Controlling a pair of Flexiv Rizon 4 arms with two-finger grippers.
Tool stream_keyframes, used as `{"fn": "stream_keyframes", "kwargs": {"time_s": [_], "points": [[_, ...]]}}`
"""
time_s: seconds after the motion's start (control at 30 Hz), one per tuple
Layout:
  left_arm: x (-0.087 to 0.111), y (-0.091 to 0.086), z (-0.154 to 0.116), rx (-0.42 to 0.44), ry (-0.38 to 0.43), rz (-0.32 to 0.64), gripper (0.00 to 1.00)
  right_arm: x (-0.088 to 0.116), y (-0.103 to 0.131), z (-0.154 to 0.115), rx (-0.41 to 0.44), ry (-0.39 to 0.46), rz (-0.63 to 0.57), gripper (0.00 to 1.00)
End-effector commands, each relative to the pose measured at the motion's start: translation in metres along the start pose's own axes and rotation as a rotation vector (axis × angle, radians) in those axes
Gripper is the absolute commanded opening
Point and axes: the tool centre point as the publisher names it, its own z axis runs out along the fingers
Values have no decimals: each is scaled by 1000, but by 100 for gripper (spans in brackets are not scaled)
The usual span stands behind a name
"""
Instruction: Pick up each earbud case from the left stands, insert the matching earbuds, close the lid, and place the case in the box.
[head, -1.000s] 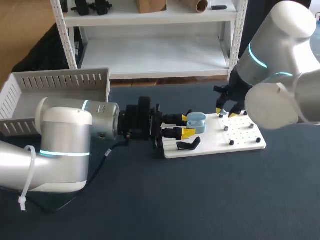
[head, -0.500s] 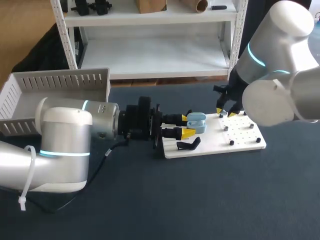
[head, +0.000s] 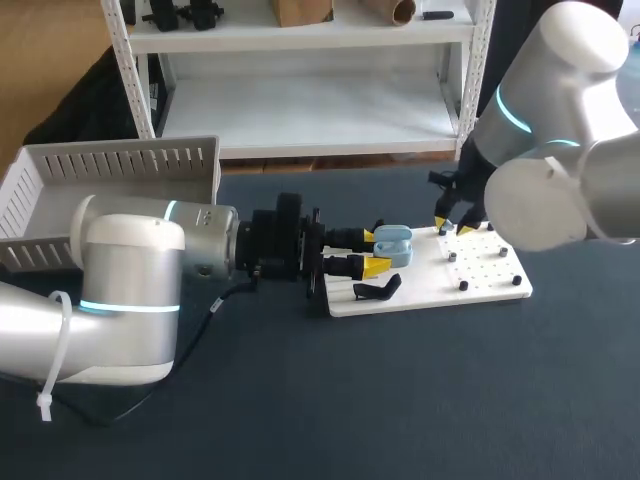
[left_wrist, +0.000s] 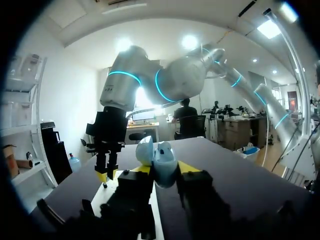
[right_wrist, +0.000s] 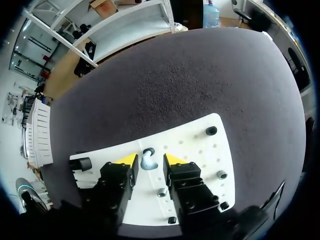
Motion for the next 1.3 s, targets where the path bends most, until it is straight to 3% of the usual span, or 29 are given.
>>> {"fn": "stream_keyframes", "kwargs": {"time_s": [0.03, 0.1, 0.23, 0.5, 0.77, 1.07, 1.3], "points": [[1, 0, 0, 1, -4, 2, 0, -1, 1, 1, 3, 3, -2, 30], [1, 0, 0, 1, -4, 2, 0, -1, 1, 1, 4, 3, -4, 24], [1, 0, 0, 1, -4, 2, 0, -1, 1, 0, 7, 3, -5, 1], [1, 0, 0, 1, -4, 2, 0, -2, 0, -2, 10, 0, -6, 0], [1, 0, 0, 1, -4, 2, 0, 1, -2, -31, 17, -22, -7, 0], [1, 0, 0, 1, -4, 2, 0, -4, -9, -89, 33, -57, -3, 0], [1, 0, 0, 1, -4, 2, 0, -1, 0, -149, 67, -78, -32, 0]]}}
